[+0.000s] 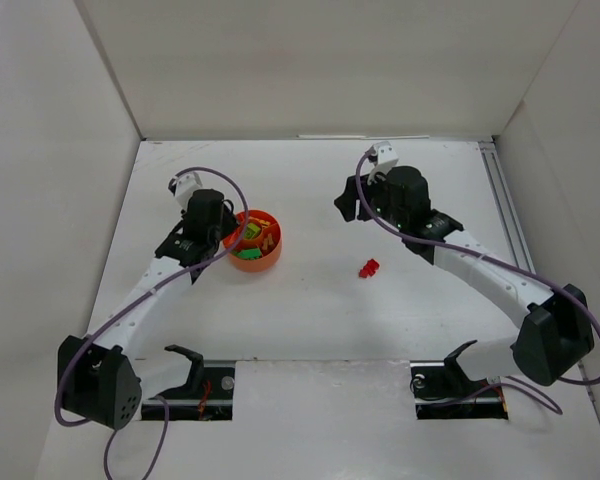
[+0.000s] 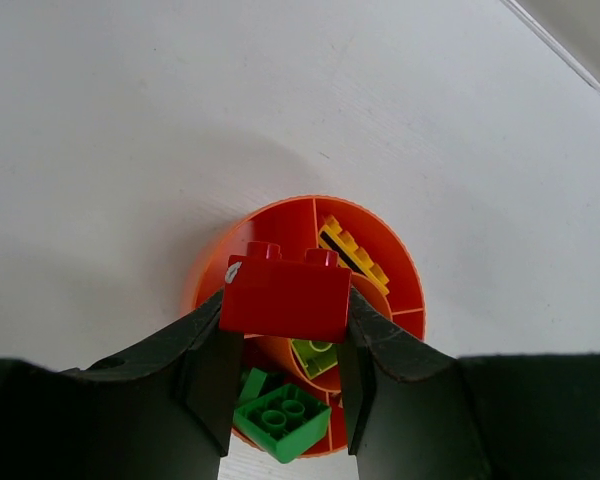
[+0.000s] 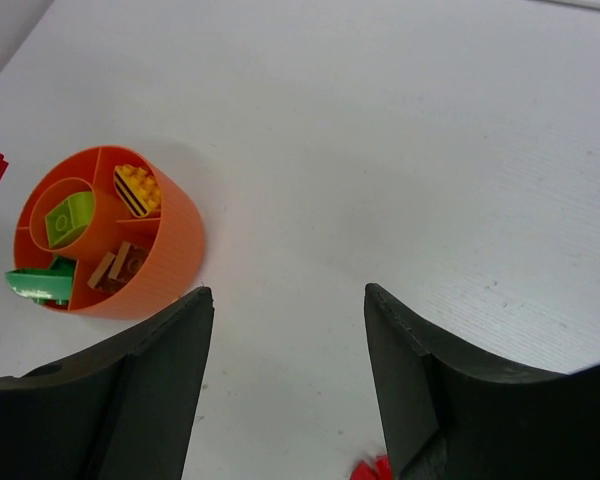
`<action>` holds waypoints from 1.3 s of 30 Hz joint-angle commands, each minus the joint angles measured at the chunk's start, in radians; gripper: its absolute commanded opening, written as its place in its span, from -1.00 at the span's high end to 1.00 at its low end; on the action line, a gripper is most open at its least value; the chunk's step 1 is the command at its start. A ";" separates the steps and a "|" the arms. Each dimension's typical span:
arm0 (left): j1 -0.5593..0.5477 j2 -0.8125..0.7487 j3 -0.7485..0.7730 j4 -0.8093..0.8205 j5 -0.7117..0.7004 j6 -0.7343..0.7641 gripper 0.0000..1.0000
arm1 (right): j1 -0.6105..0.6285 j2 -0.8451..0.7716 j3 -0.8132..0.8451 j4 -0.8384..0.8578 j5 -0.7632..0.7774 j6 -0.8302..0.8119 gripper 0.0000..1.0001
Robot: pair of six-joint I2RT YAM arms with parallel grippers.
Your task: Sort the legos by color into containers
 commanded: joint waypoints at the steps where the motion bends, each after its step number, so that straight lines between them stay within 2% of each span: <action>1: 0.004 0.017 -0.013 0.038 -0.003 0.023 0.84 | -0.014 -0.037 0.023 -0.020 0.044 -0.009 -0.35; 20: 0.004 0.120 -0.022 0.026 0.017 0.023 0.81 | -0.042 -0.088 0.013 -0.070 0.113 -0.009 -0.35; 22: 0.004 0.120 -0.022 0.015 0.017 0.023 0.73 | -0.042 -0.088 0.023 -0.080 0.122 -0.009 -0.35; 25: 0.004 0.132 -0.022 0.024 0.017 0.023 0.73 | -0.042 -0.088 0.023 -0.080 0.122 -0.009 -0.35; 31: 0.004 0.126 0.022 -0.040 -0.068 -0.082 0.81 | -0.042 -0.079 0.032 -0.089 0.122 -0.009 -0.35; 35: 0.004 0.071 -0.001 0.055 -0.032 -0.080 0.81 | -0.042 -0.068 0.041 -0.089 0.122 -0.009 -0.35; 39: 0.004 0.071 -0.001 0.069 0.003 -0.050 0.71 | -0.042 -0.059 0.050 -0.098 0.122 -0.009 -0.35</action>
